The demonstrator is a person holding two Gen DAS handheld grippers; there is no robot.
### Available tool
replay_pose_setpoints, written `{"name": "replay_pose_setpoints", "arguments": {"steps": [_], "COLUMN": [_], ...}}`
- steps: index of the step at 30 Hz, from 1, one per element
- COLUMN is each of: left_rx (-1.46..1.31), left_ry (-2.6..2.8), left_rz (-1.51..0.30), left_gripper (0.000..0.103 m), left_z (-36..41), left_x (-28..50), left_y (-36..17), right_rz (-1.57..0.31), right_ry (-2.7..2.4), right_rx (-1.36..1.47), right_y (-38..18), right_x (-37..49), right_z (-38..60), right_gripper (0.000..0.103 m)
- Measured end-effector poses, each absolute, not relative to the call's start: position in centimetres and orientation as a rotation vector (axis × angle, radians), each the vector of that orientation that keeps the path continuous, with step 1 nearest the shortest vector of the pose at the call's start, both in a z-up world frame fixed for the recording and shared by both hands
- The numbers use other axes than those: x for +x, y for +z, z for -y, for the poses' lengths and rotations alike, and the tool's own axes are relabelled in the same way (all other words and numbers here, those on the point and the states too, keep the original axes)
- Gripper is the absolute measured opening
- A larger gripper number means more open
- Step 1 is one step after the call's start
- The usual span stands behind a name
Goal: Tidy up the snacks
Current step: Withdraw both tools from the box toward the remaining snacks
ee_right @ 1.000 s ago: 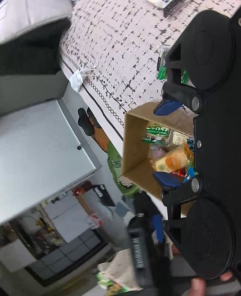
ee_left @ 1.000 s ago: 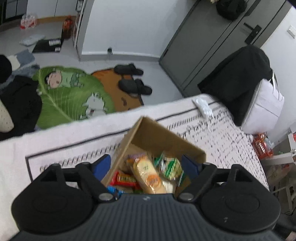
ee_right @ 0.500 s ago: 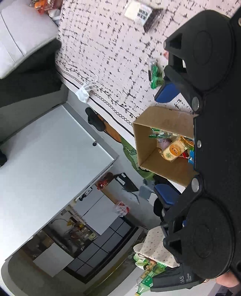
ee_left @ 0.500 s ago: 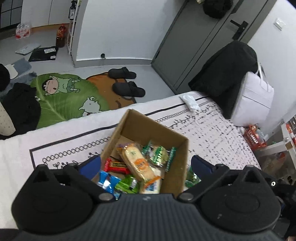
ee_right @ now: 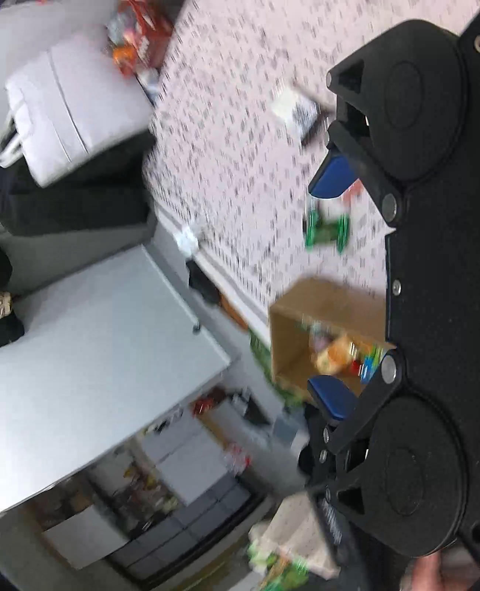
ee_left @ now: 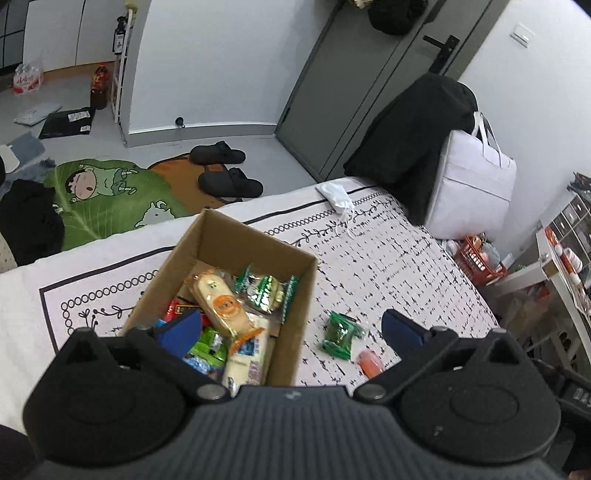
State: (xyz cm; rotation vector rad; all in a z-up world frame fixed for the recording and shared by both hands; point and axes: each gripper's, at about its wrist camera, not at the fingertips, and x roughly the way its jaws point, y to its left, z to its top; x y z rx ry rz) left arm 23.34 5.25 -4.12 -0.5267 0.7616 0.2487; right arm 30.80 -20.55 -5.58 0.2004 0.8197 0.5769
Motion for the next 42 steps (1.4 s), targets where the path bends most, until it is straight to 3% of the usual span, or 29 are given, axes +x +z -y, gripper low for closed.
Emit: {"name": "replay_pose_setpoints", "arguments": {"steps": [22, 42], "left_rx": [-0.417, -0.402], "left_ry": [0.202, 0.155], "left_rz": [-0.760, -0.835], "left_gripper": [0.103, 0.103], "left_z": [3.0, 8.9], "left_x": [23.5, 25.0], "left_y": [-2.1, -4.6], "right_rz": [-0.752, -0.766], "right_ry": [0.583, 0.514], "right_rx": [0.210, 0.244], "right_y": [-4.0, -5.2], "right_x": [29.7, 30.6], "right_z": [29.7, 34.4], "right_gripper": [0.103, 0.103]}}
